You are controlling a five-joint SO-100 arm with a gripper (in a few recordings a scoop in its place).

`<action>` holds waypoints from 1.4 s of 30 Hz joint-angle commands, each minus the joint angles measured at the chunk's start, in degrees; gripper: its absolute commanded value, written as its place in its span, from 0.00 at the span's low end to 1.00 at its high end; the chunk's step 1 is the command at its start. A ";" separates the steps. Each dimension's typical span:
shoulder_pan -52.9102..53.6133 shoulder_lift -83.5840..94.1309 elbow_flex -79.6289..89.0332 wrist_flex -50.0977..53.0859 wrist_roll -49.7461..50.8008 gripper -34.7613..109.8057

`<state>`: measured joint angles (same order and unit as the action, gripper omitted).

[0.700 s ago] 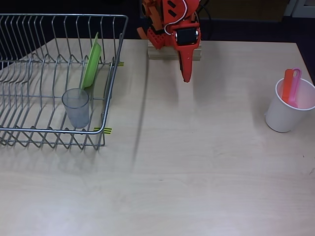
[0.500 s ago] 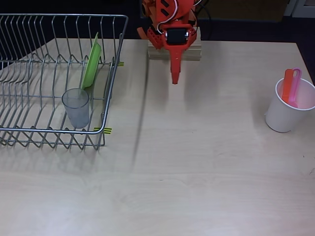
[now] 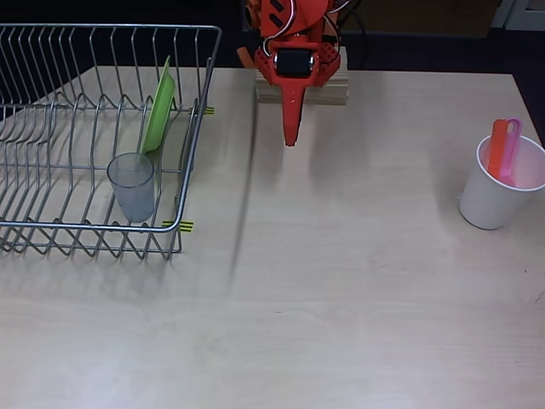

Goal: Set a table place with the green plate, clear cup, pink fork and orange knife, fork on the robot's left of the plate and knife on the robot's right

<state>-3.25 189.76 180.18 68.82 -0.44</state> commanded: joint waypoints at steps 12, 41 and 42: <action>-0.62 0.70 -0.18 0.79 -1.41 0.30; 2.64 -6.42 -20.92 2.55 -35.68 0.28; 3.08 -9.67 -24.52 2.55 -35.42 0.27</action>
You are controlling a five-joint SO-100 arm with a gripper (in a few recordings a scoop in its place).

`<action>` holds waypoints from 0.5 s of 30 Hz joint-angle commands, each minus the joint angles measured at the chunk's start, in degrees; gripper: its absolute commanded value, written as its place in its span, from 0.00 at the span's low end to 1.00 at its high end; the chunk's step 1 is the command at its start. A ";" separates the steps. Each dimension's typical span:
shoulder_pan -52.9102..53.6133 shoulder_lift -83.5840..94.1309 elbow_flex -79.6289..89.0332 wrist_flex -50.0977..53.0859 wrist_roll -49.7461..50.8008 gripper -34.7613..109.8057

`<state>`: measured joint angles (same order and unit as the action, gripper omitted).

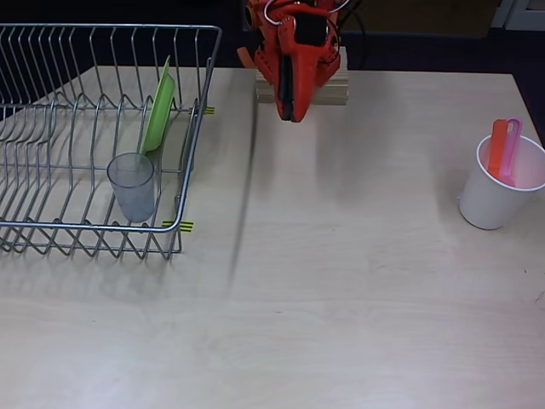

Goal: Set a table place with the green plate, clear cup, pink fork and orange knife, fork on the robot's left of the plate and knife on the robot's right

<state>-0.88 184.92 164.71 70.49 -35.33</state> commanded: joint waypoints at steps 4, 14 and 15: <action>2.46 -20.83 -26.54 1.49 0.79 0.25; 10.37 -49.57 -59.59 7.38 21.18 0.24; 11.25 -50.36 -60.12 7.56 26.63 0.24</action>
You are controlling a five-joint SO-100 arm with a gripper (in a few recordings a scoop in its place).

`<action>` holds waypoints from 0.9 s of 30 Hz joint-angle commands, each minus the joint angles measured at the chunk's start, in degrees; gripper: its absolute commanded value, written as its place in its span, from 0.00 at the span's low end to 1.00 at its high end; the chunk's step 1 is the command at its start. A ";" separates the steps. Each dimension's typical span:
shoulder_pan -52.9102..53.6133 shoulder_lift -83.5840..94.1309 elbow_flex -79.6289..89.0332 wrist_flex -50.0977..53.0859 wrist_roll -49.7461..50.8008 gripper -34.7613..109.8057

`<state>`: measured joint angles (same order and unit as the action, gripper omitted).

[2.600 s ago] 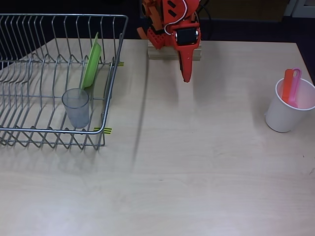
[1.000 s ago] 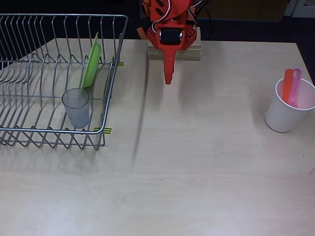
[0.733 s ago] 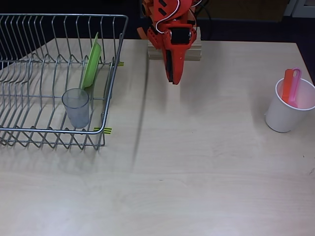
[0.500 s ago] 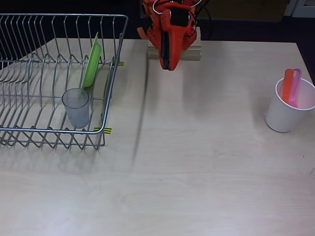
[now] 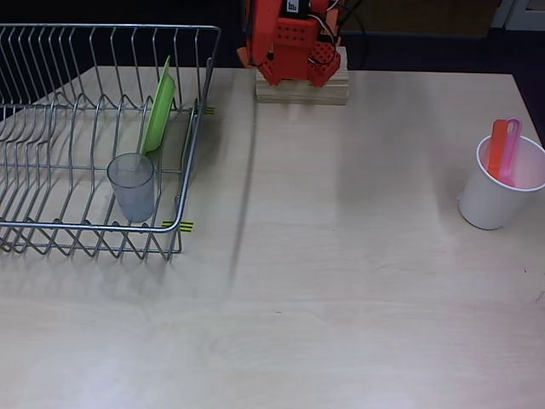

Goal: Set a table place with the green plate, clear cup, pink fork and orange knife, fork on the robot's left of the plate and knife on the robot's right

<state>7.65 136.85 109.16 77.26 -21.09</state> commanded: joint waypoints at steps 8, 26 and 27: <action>15.21 1.23 0.18 14.50 75.50 0.24; 33.93 3.16 10.90 16.35 75.15 0.40; 34.63 2.20 10.81 15.91 74.62 0.40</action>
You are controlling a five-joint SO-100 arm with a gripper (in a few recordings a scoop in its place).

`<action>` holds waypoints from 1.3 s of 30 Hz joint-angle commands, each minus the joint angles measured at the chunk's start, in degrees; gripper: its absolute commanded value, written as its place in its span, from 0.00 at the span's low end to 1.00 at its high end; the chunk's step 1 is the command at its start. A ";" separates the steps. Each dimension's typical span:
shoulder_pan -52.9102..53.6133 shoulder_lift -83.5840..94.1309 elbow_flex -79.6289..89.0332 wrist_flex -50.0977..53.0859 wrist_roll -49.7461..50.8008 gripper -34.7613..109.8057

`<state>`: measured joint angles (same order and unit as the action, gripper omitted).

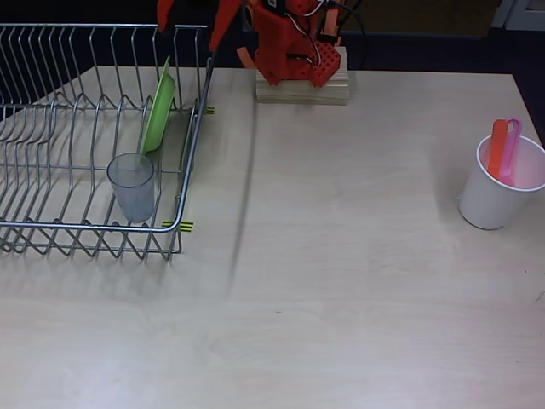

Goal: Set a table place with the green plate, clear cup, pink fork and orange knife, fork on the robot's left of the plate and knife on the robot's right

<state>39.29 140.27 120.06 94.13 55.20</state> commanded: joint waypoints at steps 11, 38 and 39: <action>8.09 -11.25 -0.09 -5.27 -5.54 0.38; 14.68 -26.37 -8.70 -9.14 -15.73 0.24; 14.85 -26.28 -9.32 -8.44 -16.26 0.24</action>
<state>53.35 112.06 113.38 83.41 39.64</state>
